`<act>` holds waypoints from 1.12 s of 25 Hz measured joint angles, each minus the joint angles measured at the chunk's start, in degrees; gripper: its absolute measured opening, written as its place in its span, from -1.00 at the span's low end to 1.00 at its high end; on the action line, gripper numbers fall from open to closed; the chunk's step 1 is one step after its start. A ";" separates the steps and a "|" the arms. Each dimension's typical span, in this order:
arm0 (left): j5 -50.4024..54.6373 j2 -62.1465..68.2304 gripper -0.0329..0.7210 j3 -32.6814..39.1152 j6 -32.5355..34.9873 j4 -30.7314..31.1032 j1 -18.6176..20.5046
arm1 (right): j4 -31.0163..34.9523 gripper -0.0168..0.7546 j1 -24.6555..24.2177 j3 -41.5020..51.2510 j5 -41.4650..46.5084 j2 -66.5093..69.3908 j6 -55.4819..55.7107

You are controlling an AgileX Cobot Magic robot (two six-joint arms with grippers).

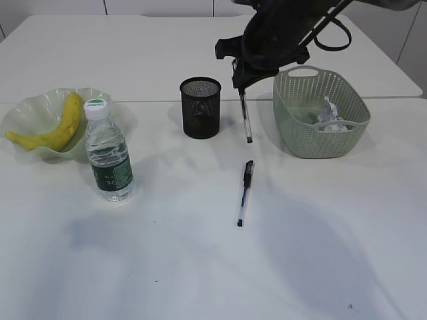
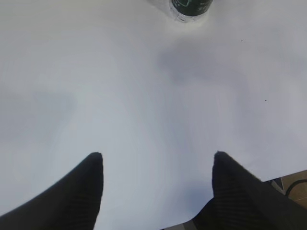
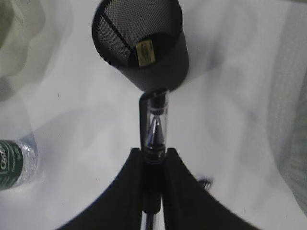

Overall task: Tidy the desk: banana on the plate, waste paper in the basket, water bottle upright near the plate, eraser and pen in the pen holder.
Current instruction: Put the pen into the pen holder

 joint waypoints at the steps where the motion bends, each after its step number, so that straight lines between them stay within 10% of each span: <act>1: -0.21 0.00 0.41 0.00 0.00 0.00 0.00 | 0.47 -0.83 0.00 0.00 -1.71 0.00 -0.68; 11: -0.55 0.00 0.41 0.00 0.00 0.00 0.00 | 6.49 -0.83 0.00 0.00 -18.76 0.58 -10.51; 28: -3.33 0.00 0.40 0.00 0.00 -0.10 0.00 | 36.16 -0.83 0.00 0.00 -36.65 4.80 -42.42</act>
